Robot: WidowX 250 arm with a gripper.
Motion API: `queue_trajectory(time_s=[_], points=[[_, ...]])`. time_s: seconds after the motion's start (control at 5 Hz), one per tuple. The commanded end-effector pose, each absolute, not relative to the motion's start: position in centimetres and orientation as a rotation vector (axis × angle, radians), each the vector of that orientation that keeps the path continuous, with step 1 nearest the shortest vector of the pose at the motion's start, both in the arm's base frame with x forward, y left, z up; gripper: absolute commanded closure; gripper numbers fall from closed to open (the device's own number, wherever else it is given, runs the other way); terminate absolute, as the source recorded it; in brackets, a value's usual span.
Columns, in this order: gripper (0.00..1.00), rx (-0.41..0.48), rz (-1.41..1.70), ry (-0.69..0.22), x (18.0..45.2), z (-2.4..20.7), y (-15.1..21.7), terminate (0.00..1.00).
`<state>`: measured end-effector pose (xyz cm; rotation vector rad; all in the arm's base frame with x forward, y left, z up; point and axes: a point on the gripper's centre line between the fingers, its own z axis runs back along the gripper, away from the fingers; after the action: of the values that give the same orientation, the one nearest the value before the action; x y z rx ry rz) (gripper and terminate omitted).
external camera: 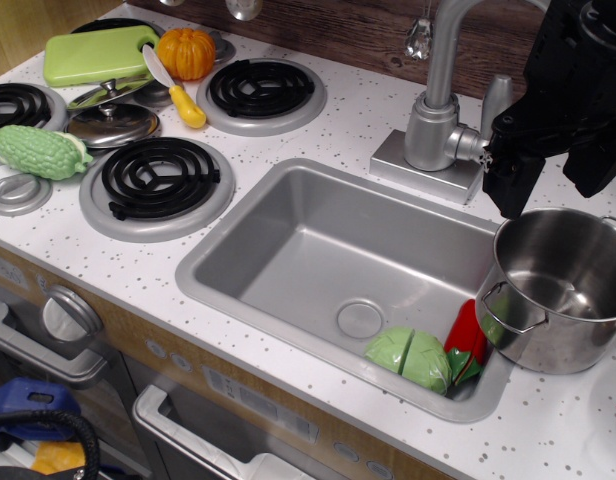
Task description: Put pot in sink
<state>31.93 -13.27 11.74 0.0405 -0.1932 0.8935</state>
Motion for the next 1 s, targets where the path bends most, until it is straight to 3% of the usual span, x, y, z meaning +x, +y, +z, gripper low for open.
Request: queue_trajectory(time_s=[0.0,0.4,0.8], points=[[0.0,0.041,0.893,-0.193,31.9,11.7,-13.3,0.0],[0.0,0.071,0.691,-0.132,31.6,9.7,-13.2,0.0],[0.0,0.021,0.55,-0.104,31.8,7.4,-11.6,0.0]])
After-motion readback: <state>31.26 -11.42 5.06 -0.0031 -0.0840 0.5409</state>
